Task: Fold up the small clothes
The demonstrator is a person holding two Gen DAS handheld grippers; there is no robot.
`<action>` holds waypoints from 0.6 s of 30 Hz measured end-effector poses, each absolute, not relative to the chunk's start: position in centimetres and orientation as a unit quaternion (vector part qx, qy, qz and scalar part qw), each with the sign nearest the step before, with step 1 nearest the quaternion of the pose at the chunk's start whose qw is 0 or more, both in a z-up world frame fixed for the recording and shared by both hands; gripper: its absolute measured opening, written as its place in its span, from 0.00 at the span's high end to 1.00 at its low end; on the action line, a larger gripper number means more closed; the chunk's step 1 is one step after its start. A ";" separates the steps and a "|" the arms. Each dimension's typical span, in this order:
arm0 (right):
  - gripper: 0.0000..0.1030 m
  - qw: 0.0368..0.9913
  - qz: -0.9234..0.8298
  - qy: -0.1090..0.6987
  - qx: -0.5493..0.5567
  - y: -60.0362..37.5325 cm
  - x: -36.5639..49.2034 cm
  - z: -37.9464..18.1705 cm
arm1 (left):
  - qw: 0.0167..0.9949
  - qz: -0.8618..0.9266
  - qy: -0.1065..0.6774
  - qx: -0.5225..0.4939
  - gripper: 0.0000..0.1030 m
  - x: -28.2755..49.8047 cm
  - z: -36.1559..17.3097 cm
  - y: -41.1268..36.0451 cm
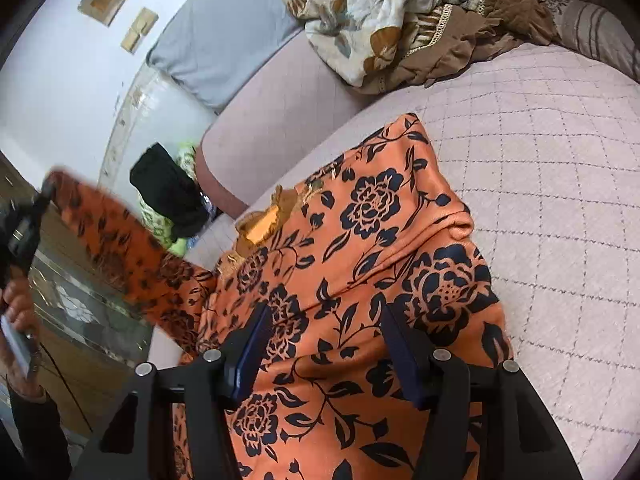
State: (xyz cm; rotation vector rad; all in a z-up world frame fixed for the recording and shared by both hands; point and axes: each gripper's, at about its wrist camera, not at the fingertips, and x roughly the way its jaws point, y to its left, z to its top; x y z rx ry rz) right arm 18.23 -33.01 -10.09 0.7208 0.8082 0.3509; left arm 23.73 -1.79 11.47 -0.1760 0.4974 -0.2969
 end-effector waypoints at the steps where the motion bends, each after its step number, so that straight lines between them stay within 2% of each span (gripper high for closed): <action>1: 0.41 0.842 0.166 0.380 0.345 -33.2 18.2 -10.1 | 0.947 -0.166 0.263 -0.076 0.95 24.3 10.4 -4.6; 2: 0.41 0.841 0.164 0.377 0.351 -33.5 18.1 -10.1 | 0.937 -0.185 0.289 -0.064 0.93 25.0 9.0 -7.0; 4: 0.37 0.838 0.161 0.374 0.364 -34.2 18.0 -10.2 | 0.918 -0.203 0.338 -0.036 0.76 26.0 5.2 -10.6; 5: 0.35 0.838 0.157 0.372 0.367 -34.5 18.0 -10.2 | 0.903 -0.209 0.375 -0.014 0.53 26.6 2.0 -11.9; 6: 0.32 0.839 0.151 0.371 0.369 -34.8 17.9 -10.2 | 0.897 -0.203 0.392 -0.007 0.47 26.8 0.5 -12.0; 8: 0.30 0.838 0.143 0.365 0.379 -35.6 17.7 -10.1 | 0.884 -0.177 0.432 -0.002 0.47 26.6 -4.0 -10.5; 11: 0.28 0.831 0.142 0.362 0.398 -36.2 17.7 -10.2 | 0.877 -0.126 0.464 -0.018 0.47 25.9 -7.5 -5.3; 18: 0.28 0.816 0.187 0.403 0.370 -34.0 22.1 -9.3 | 0.881 0.025 0.462 -0.103 0.44 23.0 -10.0 9.9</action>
